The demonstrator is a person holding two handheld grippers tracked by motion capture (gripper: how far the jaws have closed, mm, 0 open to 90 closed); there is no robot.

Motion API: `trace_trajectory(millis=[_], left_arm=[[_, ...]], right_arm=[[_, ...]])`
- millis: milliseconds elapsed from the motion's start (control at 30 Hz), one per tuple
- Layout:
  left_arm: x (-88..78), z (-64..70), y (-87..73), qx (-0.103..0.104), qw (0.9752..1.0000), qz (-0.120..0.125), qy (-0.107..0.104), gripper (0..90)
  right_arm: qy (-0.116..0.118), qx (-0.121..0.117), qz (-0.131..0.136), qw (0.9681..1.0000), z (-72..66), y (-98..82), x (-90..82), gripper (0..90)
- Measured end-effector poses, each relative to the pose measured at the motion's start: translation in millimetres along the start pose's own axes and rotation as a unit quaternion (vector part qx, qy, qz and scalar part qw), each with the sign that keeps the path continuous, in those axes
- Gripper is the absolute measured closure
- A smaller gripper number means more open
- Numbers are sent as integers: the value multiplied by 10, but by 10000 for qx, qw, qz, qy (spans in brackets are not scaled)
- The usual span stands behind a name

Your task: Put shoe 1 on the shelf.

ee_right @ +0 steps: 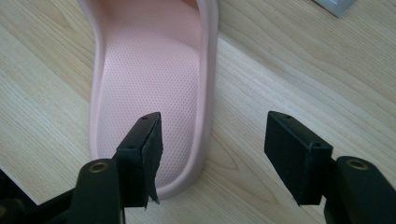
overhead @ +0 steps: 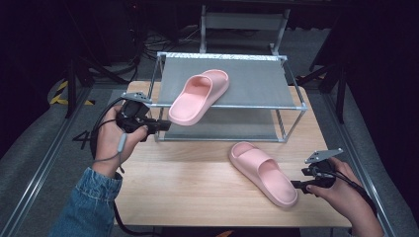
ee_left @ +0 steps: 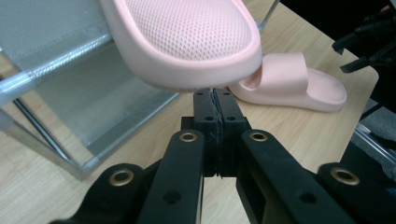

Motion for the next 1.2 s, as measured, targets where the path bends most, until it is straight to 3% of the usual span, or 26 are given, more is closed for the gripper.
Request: trace_trajectory(millis=[67,400,633,800,1033,1200], left_arm=[[44,17,23,-53,9999,93,25,890],[361,103,201,278,9996,36,-89,871],[576,148,328,380,9990,101,-189,878],[703,134,431,550,9982,251,-52,900],[814,64,551,531,9979,371,-17,900],[897,-1,652,510,9969,599,45,900]], right_arm=[[2,-11,-9,10000,2,2,-5,383],[-19,-14,62,10000,14,-1,-4,376],[-21,-27,44,10000,29,-6,-8,374],[-32,7,57,10000,28,-7,-15,375],[-31,1,56,10000,28,-7,-12,375],[-47,-25,67,10000,30,-6,-10,379]])
Point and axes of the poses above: each handheld gripper's, and its own axes: x roughly forward along the jaws, y roughly out of its top, z roughly to its right, the point moved 1 cm from there along x, roughly forward along the jaws, and after that the axes turned 14 degrees about -y, right-handed, at the moved point
